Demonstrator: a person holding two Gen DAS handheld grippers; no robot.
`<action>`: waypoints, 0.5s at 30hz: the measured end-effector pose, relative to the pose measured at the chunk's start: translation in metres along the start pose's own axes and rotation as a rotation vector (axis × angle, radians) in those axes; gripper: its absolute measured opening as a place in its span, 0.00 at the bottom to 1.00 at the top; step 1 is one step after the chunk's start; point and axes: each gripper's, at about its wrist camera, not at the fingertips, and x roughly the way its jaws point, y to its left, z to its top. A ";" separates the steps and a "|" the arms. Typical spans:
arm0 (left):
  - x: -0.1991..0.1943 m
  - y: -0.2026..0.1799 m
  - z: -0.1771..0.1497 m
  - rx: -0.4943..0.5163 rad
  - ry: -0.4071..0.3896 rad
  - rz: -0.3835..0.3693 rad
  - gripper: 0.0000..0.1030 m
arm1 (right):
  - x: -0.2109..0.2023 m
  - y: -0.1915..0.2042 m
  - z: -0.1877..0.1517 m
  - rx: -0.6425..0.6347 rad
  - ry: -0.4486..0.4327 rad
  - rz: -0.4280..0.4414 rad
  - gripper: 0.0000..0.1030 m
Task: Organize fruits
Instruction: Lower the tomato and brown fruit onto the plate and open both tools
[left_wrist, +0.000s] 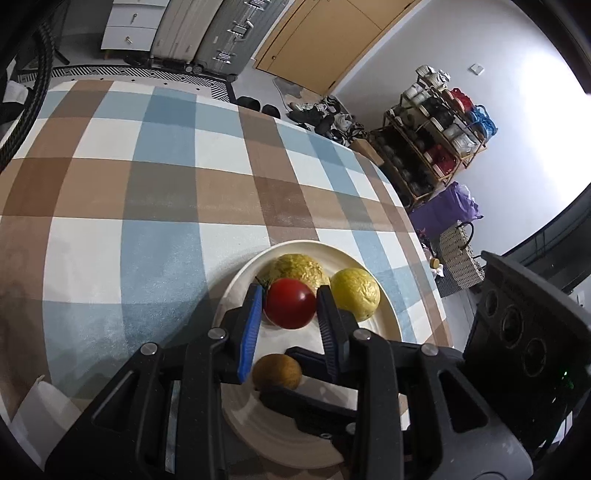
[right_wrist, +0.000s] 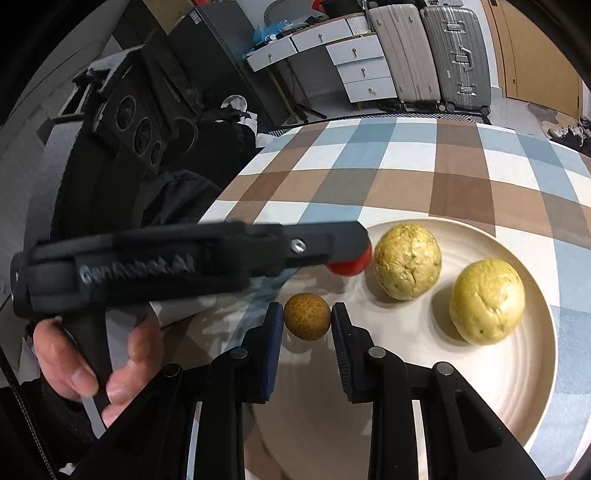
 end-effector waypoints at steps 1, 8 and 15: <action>0.001 0.001 0.000 -0.003 0.003 -0.005 0.26 | 0.001 0.001 0.000 0.000 0.003 -0.002 0.27; 0.007 0.003 -0.001 -0.028 0.023 -0.011 0.26 | 0.010 0.000 0.003 0.035 0.024 0.003 0.27; -0.003 0.001 -0.002 -0.035 0.022 0.016 0.32 | 0.003 0.004 0.002 0.026 0.011 -0.012 0.36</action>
